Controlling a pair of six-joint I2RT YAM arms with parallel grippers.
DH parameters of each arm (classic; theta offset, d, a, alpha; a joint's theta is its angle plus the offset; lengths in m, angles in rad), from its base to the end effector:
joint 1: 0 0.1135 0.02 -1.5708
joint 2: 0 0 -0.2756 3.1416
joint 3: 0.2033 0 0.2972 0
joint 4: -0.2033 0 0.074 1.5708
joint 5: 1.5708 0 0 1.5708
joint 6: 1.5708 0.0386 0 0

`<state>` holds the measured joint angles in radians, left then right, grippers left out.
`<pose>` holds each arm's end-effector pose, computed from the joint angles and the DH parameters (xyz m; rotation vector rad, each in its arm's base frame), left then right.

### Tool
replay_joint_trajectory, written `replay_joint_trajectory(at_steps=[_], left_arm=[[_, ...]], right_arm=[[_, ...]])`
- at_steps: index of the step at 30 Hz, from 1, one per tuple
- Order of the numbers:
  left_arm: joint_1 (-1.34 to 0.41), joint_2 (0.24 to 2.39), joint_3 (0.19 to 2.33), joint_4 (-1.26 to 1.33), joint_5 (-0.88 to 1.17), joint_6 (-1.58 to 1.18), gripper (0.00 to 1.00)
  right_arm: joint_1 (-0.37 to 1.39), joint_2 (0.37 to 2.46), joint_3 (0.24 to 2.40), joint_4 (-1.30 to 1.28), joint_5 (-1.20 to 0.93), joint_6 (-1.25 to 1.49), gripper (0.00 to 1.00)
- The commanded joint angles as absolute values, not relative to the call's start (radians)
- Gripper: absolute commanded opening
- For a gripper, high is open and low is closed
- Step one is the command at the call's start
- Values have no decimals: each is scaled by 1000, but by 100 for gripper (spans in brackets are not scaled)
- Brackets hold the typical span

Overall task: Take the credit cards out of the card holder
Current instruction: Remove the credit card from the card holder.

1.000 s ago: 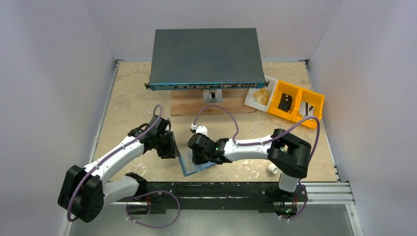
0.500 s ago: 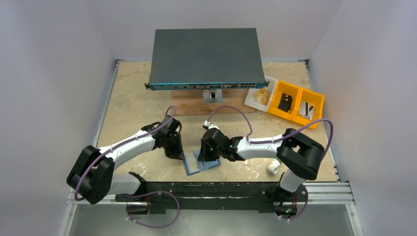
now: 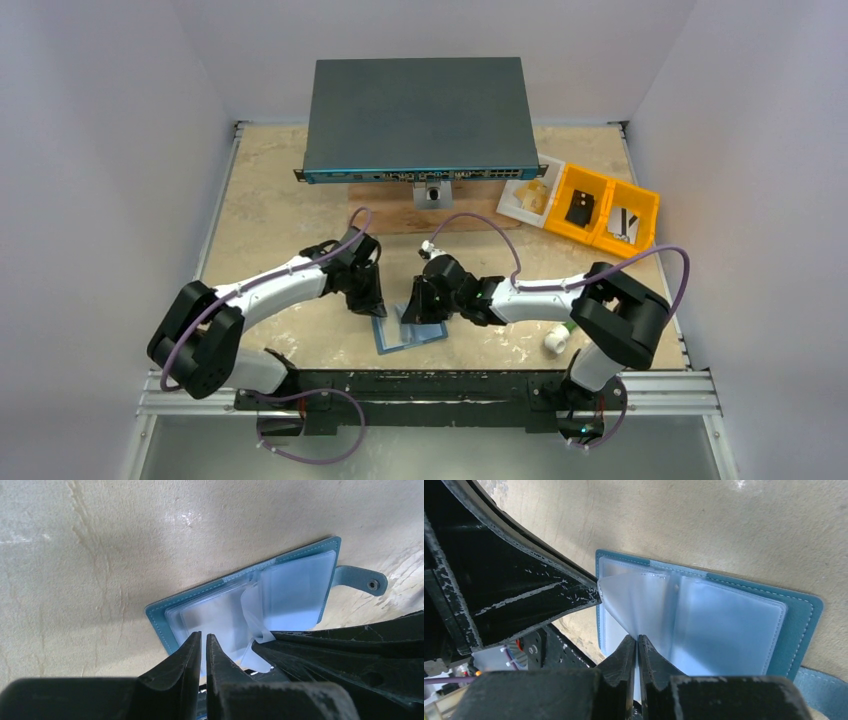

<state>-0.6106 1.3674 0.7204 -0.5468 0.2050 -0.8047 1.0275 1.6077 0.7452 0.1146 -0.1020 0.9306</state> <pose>0.2199 -0.1635 0.1519 -0.2266 2.9208 -0.5922 0.1763 0.2995 0.1304 -0.1824 2.5751 1.0082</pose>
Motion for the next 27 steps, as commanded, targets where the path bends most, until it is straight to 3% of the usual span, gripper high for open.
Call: replay_joint_trajectory(at_steps=[1, 6, 12, 17, 27], left_arm=[[-627, 1398, 763, -513, 208, -815, 7], [-653, 1437, 782, -491, 218, -828, 6], [-685, 1475, 809, -481, 218, -838, 6], [-701, 1487, 825, -471, 229, -850, 6], [-775, 1492, 886, -471, 242, -884, 6]], right_arm=[[999, 1568, 714, 191, -158, 964, 4], [973, 1570, 682, 244, -207, 983, 9], [969, 1534, 664, 256, -209, 986, 34], [969, 1479, 651, 216, -172, 984, 47], [968, 1303, 665, 5, 9, 961, 50]])
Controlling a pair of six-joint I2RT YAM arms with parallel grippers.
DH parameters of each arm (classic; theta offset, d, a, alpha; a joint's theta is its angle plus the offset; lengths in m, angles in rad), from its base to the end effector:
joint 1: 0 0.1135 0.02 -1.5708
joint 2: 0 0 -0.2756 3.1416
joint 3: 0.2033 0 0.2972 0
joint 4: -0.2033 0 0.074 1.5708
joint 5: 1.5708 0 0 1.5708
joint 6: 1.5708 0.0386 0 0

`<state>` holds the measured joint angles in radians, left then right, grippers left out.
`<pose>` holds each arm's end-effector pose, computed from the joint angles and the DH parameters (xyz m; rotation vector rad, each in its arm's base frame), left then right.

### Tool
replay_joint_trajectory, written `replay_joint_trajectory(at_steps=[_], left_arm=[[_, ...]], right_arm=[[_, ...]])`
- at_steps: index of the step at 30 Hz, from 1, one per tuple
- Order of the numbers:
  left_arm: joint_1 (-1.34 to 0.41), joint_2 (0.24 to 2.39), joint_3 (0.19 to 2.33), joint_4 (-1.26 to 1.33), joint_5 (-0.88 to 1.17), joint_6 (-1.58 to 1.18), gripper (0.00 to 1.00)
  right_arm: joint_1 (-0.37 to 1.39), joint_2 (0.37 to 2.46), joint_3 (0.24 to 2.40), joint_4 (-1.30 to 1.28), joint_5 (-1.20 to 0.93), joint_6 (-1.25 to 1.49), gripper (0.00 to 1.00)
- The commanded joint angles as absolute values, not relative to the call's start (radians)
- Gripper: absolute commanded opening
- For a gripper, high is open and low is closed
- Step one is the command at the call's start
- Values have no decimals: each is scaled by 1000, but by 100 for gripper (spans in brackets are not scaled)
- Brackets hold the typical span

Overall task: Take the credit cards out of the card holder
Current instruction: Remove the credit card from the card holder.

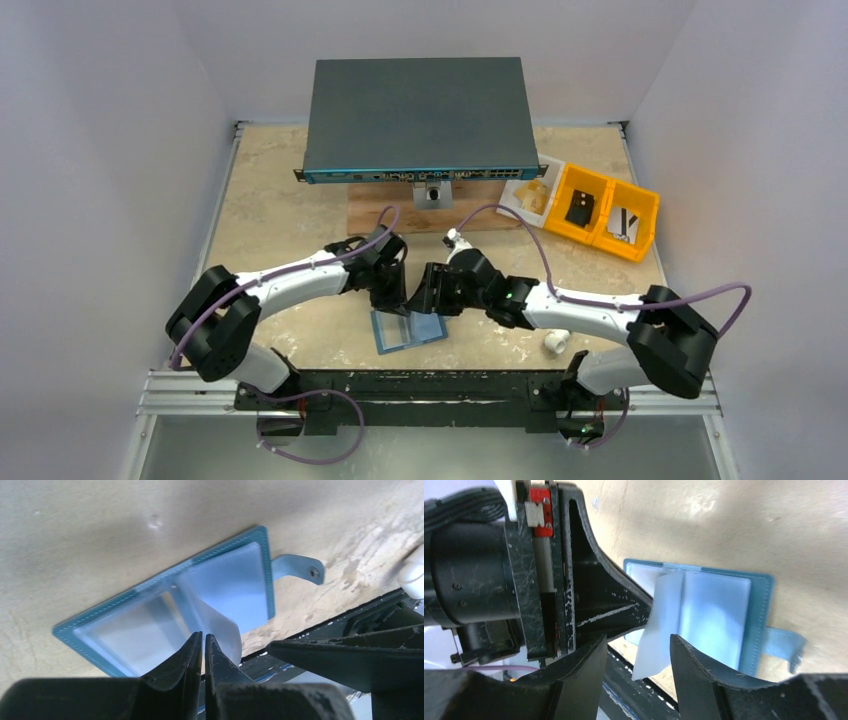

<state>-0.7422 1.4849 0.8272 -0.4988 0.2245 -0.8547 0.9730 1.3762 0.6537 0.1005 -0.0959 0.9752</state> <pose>0.2214 -0.2147 0.1554 -0.0956 2.9356 -0.6730 0.1749 0.2634 0.1709 -0.0578 2.4561 1.1095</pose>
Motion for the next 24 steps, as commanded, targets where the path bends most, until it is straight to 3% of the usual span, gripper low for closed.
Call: replay_joint_trajectory(at_steps=[1, 12, 24], left_arm=[[-785, 1506, 896, -469, 243, -889, 6], [-822, 1684, 962, -379, 306, -936, 6], [-812, 1495, 933, -518, 172, -905, 11]], right_arm=[[969, 1283, 664, -34, 40, 962, 49], [969, 1181, 606, -126, 122, 981, 49], [998, 1268, 687, -133, 140, 904, 49]])
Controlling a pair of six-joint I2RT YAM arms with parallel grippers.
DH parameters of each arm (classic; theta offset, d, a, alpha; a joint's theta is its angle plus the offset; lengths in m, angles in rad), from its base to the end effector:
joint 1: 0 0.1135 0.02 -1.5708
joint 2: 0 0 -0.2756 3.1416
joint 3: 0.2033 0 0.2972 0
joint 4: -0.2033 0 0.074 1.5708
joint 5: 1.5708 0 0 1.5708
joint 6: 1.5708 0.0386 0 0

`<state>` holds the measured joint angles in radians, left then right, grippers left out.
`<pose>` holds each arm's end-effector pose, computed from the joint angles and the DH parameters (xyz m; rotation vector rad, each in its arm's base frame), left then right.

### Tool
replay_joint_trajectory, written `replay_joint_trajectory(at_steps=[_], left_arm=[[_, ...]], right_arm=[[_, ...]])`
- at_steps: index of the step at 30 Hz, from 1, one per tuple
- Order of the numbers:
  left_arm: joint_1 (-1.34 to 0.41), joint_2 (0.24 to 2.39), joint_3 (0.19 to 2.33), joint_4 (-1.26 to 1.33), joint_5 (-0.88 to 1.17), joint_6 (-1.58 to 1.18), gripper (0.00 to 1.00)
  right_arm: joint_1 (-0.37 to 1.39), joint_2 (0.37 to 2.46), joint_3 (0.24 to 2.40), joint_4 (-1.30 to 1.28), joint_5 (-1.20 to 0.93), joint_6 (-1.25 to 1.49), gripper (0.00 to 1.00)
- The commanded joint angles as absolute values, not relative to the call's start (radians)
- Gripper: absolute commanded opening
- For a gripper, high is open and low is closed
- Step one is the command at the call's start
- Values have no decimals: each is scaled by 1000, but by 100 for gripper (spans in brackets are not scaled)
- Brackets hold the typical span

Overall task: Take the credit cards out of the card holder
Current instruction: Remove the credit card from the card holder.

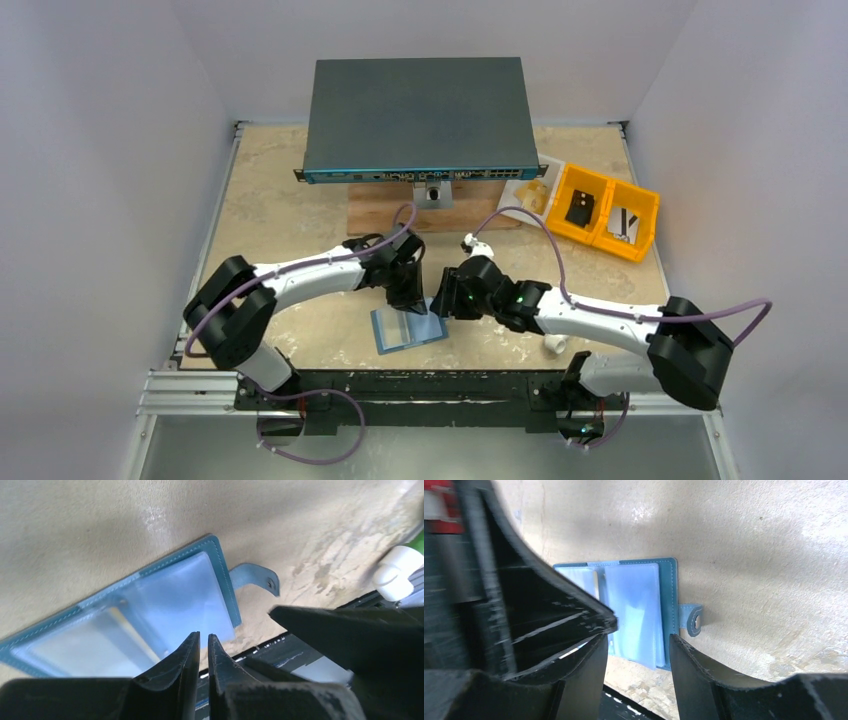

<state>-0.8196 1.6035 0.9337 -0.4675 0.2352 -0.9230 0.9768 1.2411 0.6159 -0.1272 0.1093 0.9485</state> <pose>0.2264 -0.2556 0.1541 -0.0759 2.9539 -0.7224 0.1624 0.2330 0.1758 0.0237 2.4717 0.8023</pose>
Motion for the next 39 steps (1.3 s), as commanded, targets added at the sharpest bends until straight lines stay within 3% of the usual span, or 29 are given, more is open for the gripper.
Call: replay_joint_trajectory(at_steps=[1, 10, 12, 19, 39], left_arm=[[-806, 1473, 921, -529, 163, -901, 12], [-688, 1269, 777, -617, 117, -868, 14], [-650, 1230, 747, -639, 113, -863, 15], [-541, 1131, 677, -692, 100, -850, 24], [-511, 1128, 649, -663, 135, -827, 26]], right_arm=[[1010, 1277, 702, -141, 149, 898, 49], [1136, 1431, 880, -218, 231, 844, 49], [1158, 1494, 922, -230, 230, 830, 54], [1217, 1698, 1085, -332, 268, 802, 57], [1261, 1884, 1229, -471, 331, 793, 52]])
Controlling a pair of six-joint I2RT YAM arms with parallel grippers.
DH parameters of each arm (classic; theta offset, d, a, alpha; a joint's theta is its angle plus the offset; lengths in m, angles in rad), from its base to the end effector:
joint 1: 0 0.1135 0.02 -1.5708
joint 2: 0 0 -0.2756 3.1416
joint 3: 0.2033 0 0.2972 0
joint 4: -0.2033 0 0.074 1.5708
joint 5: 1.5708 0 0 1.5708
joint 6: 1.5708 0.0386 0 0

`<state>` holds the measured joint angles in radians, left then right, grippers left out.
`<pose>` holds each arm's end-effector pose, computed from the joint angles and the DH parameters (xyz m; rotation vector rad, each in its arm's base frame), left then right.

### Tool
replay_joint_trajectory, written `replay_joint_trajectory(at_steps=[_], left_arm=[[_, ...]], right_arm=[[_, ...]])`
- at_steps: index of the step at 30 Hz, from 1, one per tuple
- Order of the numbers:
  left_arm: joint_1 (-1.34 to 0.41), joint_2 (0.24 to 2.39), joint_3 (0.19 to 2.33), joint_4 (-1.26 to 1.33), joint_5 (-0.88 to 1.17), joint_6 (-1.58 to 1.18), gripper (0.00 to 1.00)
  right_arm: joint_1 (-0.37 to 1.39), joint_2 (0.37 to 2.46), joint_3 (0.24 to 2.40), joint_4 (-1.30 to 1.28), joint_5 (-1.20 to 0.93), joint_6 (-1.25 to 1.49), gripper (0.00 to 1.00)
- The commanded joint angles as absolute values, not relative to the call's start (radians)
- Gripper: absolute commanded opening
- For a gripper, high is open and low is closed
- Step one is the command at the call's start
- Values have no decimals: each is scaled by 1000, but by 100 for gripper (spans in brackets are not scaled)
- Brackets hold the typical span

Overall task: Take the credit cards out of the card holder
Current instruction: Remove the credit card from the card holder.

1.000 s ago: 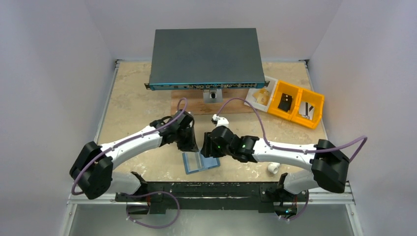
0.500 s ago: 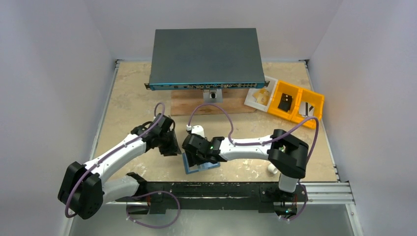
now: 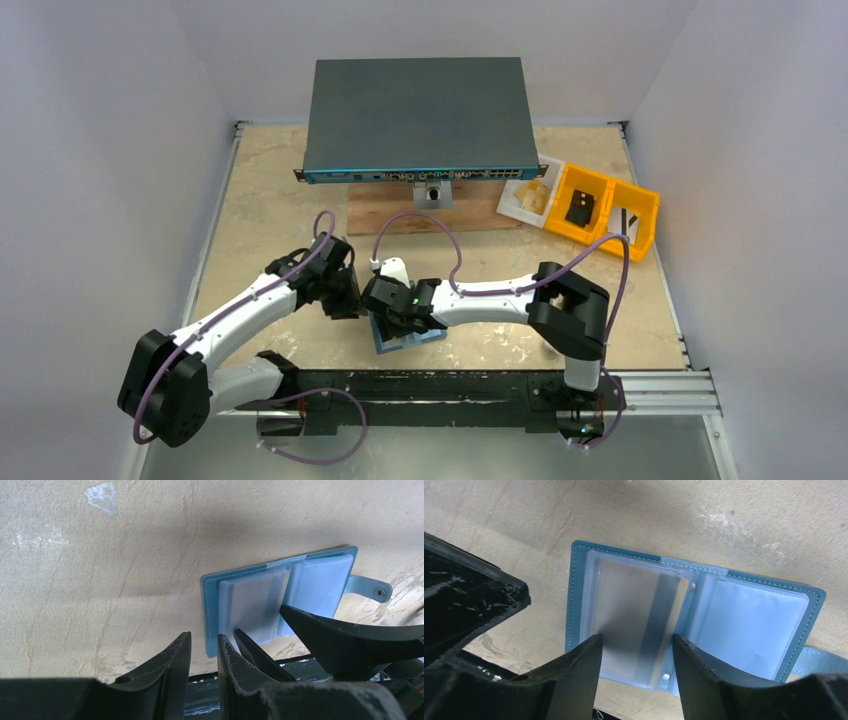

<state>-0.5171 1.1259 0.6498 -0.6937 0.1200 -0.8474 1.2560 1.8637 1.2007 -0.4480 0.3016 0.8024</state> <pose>0.1989 -0.1184 0.1788 -0.4362 2.8297 -0.5004 0.1394 0.3912 0.1462 -0.5007 2.5862 0.3217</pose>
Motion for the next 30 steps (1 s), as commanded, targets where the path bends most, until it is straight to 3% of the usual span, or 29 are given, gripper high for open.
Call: replay_joint_trajectory(at_steps=[1, 12, 20, 30], left_arm=[[-510, 1129, 648, -661, 137, -827, 26], [-512, 1180, 628, -610, 188, -809, 22], [-532, 1234, 645, -565, 231, -793, 8], [-580, 1371, 702, -513, 220, -814, 3]], right_arm=[[1261, 1886, 1228, -473, 329, 797, 49], [1247, 1850, 1106, -347, 213, 842, 19], [1185, 1769, 977, -189, 107, 866, 14], [1099, 1650, 823, 19, 4, 902, 15]])
